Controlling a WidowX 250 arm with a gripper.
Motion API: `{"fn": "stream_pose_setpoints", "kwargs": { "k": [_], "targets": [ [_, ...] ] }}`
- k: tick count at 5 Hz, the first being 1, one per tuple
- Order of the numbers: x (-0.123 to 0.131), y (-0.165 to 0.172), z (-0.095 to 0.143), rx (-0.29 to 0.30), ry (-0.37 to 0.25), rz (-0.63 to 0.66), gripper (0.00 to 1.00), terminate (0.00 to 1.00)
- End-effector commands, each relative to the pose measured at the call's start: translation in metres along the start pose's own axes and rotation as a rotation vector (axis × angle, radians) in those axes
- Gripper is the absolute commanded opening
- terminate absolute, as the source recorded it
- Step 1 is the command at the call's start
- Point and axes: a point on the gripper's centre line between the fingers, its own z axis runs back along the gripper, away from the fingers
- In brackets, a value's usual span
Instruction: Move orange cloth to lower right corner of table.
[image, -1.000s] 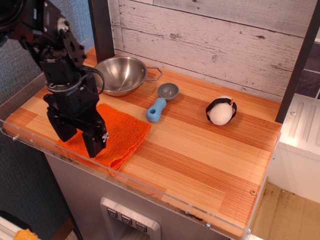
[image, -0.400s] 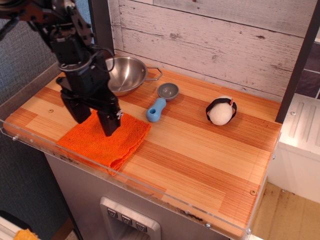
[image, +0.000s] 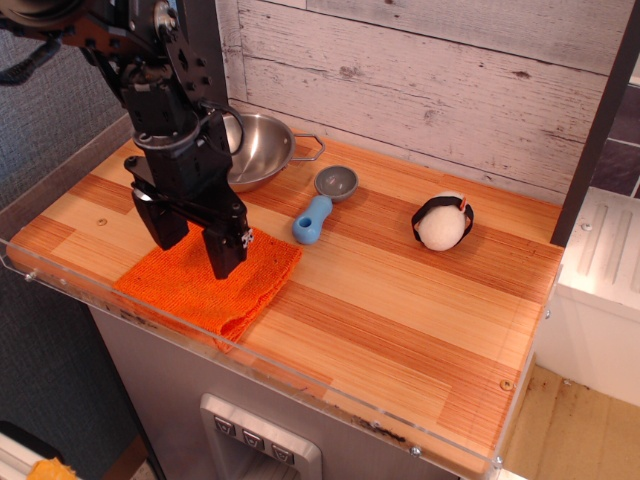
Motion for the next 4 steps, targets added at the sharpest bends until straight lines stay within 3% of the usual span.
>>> {"fn": "stream_pose_setpoints", "kwargs": {
  "k": [1, 3, 4],
  "targets": [
    [-0.008, 0.000, -0.018, 0.055, 0.039, 0.015, 1.00, 0.00],
    [-0.021, 0.001, -0.048, 0.002, 0.071, 0.044, 1.00, 0.00],
    [-0.018, -0.003, -0.042, -0.006, 0.064, 0.024, 1.00, 0.00]
  ]
}}
